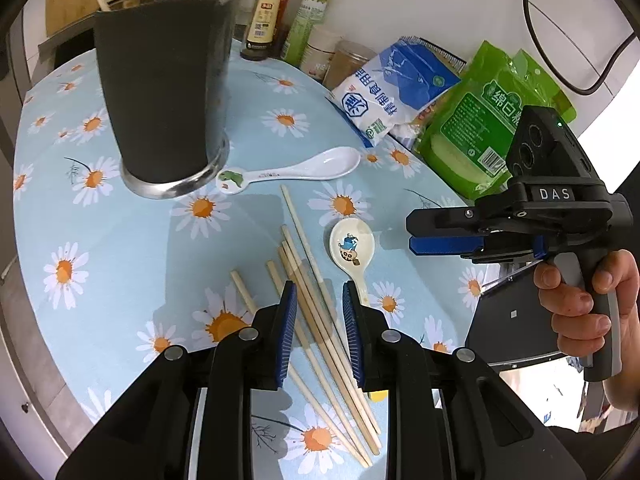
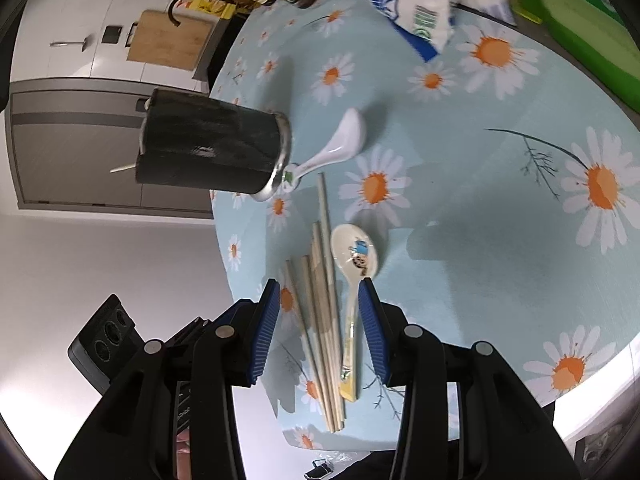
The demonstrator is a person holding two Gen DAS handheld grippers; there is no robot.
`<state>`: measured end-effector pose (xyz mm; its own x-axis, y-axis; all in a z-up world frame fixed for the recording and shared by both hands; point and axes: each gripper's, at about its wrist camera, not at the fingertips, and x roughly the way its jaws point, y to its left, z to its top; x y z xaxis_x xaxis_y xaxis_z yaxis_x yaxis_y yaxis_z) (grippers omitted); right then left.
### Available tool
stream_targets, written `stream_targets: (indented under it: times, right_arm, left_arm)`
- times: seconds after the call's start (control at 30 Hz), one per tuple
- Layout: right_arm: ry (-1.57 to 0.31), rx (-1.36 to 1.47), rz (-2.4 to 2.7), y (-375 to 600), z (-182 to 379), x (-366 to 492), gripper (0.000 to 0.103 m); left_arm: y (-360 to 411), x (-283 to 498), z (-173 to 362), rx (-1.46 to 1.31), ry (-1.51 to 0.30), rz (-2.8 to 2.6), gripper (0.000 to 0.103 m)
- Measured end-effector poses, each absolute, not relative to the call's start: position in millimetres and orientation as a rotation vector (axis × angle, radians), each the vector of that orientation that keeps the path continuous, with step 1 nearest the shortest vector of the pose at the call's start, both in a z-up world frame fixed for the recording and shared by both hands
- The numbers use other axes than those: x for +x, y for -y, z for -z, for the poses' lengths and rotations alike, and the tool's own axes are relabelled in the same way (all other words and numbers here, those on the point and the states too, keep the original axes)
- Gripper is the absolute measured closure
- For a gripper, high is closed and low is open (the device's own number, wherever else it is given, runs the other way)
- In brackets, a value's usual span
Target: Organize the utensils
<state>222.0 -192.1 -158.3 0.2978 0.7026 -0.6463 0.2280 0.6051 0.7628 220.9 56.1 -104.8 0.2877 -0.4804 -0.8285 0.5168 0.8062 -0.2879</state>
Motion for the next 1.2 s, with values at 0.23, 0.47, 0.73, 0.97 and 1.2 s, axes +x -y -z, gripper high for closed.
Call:
stream_targets:
  times: [0.23, 0.47, 0.73, 0.97, 1.2]
  right_arm:
    - [-1.261, 0.938, -0.385, 200.4, 166.8, 234.0, 0.061]
    - [-1.2, 0.942, -0.33, 208.1, 170.2, 260.1, 0.061]
    - [-1.176, 1.046, -0.311, 206.6, 191.2, 287.6, 0.061]
    - [-1.186, 1.089, -0.293, 209.6, 204.4, 300.9, 0.065]
    - [-1.201, 1.018, -0.305, 207.3, 210.5, 313.4, 0.088]
  left_arm:
    - [-45.2, 236.2, 106.5, 0.064, -1.098, 0.654, 0.08]
    - [-32.2, 262.7, 113.2, 0.13, -1.114, 0.628, 0.08]
    - [-16.1, 291.2, 122.1, 0.236, -1.106, 0.606, 0.08]
    - [-0.9, 311.0, 136.4, 0.362, -1.102, 0.611, 0.08]
    - [5.3, 320.1, 140.0, 0.403, -1.098, 0.621, 0.071]
